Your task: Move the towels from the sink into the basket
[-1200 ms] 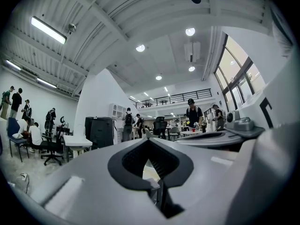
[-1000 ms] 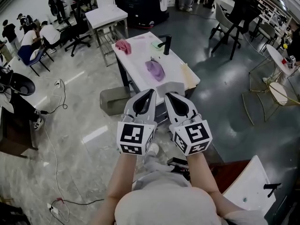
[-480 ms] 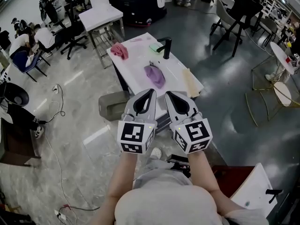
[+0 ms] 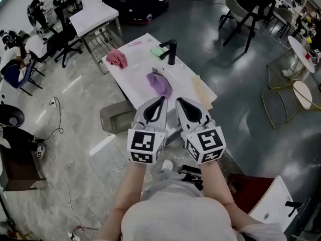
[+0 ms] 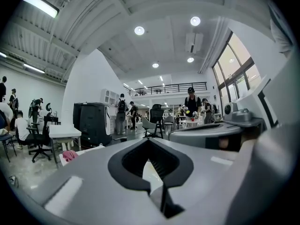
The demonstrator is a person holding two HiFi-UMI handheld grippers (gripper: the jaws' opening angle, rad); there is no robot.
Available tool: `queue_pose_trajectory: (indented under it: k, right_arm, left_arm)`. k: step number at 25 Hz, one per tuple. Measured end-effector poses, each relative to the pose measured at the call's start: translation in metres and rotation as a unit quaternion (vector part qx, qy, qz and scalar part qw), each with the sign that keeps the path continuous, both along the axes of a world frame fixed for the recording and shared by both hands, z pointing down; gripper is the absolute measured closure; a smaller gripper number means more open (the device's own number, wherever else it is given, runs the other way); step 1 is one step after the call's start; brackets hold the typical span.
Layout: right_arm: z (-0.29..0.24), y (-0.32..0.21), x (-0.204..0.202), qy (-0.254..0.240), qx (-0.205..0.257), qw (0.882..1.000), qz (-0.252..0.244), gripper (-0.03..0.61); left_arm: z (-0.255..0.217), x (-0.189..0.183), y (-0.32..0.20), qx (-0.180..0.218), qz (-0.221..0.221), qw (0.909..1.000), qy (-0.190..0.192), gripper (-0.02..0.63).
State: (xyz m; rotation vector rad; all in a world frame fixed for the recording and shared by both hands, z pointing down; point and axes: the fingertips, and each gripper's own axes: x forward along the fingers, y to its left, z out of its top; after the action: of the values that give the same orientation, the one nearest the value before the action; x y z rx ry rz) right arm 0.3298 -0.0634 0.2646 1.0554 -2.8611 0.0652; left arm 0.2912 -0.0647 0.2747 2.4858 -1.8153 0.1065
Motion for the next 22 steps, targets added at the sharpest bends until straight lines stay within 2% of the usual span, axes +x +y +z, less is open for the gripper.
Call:
queue_pose_trajectory:
  k: [4, 9, 14, 15, 17, 22]
  right_arm:
    - [0.012, -0.02, 0.002, 0.03, 0.001, 0.999, 0.014, 0.56]
    - [0.04, -0.035, 0.008, 0.034, -0.029, 0.999, 0.015, 0.56]
    - [0.065, -0.051, 0.021, 0.054, -0.054, 0.996, 0.039, 0.558]
    - [0.07, -0.054, 0.023, 0.059, -0.061, 0.995, 0.047, 0.549]
    - [0.079, -0.059, 0.027, 0.066, -0.079, 0.993, 0.061, 0.471]
    - [0.104, -0.068, 0.03, 0.081, -0.134, 0.984, 0.085, 0.383]
  left_arm:
    - [0.012, 0.003, -0.019, -0.01, 0.016, 0.9998, -0.002, 0.609]
    - [0.037, 0.009, -0.036, -0.02, 0.042, 0.9988, -0.017, 0.609]
    - [0.057, 0.009, -0.053, -0.035, 0.065, 0.9973, -0.01, 0.609]
    - [0.061, 0.008, -0.057, -0.038, 0.07, 0.9968, -0.008, 0.609]
    - [0.067, 0.01, -0.063, -0.047, 0.083, 0.9954, -0.004, 0.609]
    - [0.08, 0.012, -0.075, -0.07, 0.111, 0.9914, -0.001, 0.609]
